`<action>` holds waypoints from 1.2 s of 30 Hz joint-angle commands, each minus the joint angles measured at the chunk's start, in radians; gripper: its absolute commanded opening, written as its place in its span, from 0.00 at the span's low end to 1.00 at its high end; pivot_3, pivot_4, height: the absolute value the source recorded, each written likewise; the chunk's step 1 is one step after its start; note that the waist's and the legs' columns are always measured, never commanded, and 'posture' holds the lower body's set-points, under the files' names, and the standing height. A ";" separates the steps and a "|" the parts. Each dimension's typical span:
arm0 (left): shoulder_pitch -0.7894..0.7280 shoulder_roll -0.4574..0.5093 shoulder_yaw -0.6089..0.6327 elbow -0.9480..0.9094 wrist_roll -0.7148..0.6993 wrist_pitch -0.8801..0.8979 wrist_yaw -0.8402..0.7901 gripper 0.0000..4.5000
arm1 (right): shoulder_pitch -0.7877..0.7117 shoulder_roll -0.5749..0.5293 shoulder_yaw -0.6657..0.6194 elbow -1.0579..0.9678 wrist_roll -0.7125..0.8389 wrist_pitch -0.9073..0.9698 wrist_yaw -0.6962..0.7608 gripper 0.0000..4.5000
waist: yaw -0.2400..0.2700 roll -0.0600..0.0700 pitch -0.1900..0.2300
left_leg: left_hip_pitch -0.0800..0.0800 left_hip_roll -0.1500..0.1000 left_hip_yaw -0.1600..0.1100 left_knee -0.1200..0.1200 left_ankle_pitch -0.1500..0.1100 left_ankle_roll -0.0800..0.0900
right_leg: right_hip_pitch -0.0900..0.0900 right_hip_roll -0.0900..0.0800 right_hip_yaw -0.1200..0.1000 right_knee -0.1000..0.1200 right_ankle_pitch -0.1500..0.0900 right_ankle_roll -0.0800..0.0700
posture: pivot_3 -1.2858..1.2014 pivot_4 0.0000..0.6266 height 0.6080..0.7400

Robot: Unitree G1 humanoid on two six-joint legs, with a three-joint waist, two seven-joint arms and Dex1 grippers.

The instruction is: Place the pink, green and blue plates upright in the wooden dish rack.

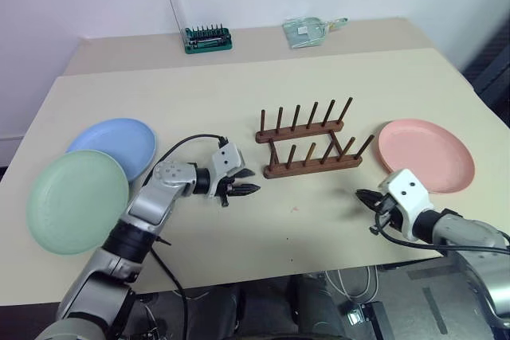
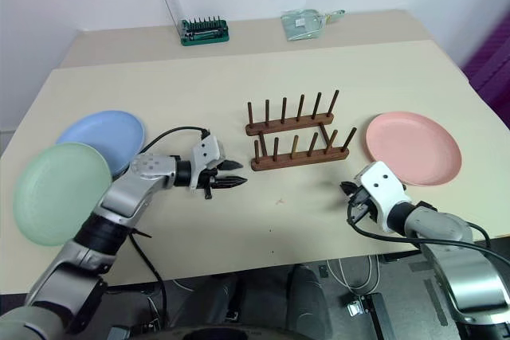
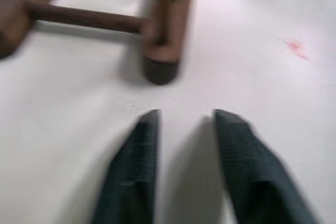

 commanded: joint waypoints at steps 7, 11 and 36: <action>-0.051 -0.204 -0.073 0.048 0.143 0.121 0.331 0.36 | -0.221 0.046 0.083 0.215 -0.114 -0.046 -0.063 0.00 | -0.002 -0.001 0.000 | 0.001 0.000 0.000 0.000 0.003 -0.006 | 0.001 0.000 0.000 0.000 0.000 0.000 | 0.52 0.24 1.00; -0.082 -0.258 -0.033 0.131 0.145 0.102 0.416 0.36 | -0.298 0.070 0.115 0.297 -0.147 -0.072 -0.071 0.00 | -0.003 0.000 0.000 | 0.002 0.000 0.000 0.000 0.004 -0.006 | 0.002 0.000 0.000 0.000 0.000 0.000 | 0.52 0.24 1.00; 0.004 -0.104 -0.021 -0.162 -0.062 -0.035 0.100 0.34 | -0.092 -0.130 -0.104 0.138 -0.201 -0.030 0.006 0.84 | -0.002 0.001 0.000 | 0.001 0.000 0.000 0.000 0.000 0.000 | 0.001 0.000 0.001 0.000 0.000 0.000 | 0.52 0.24 1.00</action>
